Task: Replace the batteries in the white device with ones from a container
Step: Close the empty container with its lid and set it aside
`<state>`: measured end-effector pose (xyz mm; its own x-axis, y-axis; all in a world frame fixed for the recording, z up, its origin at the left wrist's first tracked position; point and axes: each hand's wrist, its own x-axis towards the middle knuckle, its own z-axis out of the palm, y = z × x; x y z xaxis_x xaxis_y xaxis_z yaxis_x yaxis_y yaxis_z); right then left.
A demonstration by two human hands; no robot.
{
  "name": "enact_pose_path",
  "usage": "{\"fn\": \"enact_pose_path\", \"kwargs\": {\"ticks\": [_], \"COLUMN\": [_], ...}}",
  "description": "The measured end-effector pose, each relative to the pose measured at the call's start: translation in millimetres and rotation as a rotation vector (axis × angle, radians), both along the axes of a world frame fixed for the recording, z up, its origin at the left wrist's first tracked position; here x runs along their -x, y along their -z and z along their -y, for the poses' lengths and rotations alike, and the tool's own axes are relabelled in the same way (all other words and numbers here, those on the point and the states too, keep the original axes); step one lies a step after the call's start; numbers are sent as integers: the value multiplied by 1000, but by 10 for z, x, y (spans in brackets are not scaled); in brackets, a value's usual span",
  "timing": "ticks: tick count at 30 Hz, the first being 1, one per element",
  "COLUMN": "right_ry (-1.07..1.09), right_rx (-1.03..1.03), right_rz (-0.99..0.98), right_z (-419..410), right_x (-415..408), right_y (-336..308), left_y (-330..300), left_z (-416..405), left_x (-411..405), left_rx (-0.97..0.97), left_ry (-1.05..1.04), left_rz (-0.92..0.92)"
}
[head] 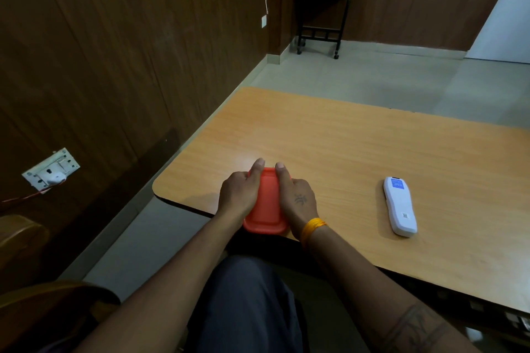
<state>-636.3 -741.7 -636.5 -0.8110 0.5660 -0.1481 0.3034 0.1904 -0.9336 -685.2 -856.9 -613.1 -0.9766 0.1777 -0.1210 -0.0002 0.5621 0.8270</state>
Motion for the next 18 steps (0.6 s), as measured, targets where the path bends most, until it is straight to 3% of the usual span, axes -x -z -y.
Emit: {"fn": "enact_pose_path", "kwargs": {"ticks": [4,11,18], "right_ry": [23,90,-43], "right_rx": [11,-19,3], "right_rz": [-15,32,17], "right_z": [35,-16,302], "right_x": [10,225,431], "right_y": [20,-42,-82], "left_y": [-24,25,-65], "left_z": [46,298,698], "left_x": [-18,-61,240], "left_rx": [-29,-39,-23], "left_ry": [-19,-20,-166], "left_rz": [28,-101,-128]}}
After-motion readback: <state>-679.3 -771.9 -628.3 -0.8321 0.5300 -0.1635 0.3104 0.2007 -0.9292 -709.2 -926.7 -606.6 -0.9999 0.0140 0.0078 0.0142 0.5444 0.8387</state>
